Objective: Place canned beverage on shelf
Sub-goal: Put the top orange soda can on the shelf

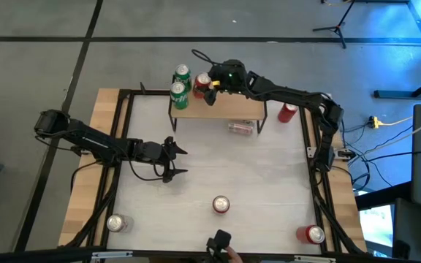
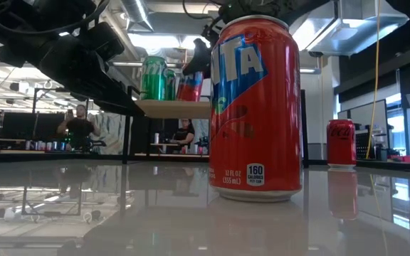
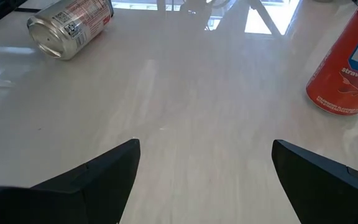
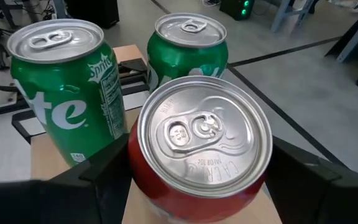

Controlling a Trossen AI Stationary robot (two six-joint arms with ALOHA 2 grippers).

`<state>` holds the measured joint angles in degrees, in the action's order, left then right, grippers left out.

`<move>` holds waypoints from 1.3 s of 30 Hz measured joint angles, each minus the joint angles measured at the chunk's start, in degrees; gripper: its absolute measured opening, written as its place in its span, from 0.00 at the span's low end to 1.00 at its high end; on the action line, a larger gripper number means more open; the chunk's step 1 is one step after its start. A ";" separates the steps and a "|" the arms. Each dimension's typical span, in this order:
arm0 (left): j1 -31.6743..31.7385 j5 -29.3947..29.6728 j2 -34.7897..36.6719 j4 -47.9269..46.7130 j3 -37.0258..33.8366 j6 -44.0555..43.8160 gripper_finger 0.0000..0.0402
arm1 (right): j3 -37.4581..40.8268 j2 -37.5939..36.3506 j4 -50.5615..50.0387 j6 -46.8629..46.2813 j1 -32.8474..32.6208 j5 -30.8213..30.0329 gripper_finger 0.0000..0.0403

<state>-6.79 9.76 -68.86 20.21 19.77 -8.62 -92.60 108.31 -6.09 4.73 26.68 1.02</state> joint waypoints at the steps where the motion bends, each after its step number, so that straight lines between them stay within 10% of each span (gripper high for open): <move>1: 0.00 0.00 0.00 0.00 0.00 0.00 0.88 | 0.00 0.00 0.02 0.02 0.00 0.00 0.73; 30: -0.02 -0.31 0.00 -0.04 0.00 0.20 0.88 | 0.06 0.39 5.95 3.02 -0.07 -1.46 0.85; 39: -0.02 -0.37 -0.02 -0.07 -0.02 0.22 0.88 | -8.22 -5.51 -15.48 3.36 -1.68 -4.68 0.85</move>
<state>-6.81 9.39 -68.88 20.14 19.75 -8.40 -100.81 102.81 -21.56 8.09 25.00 -3.66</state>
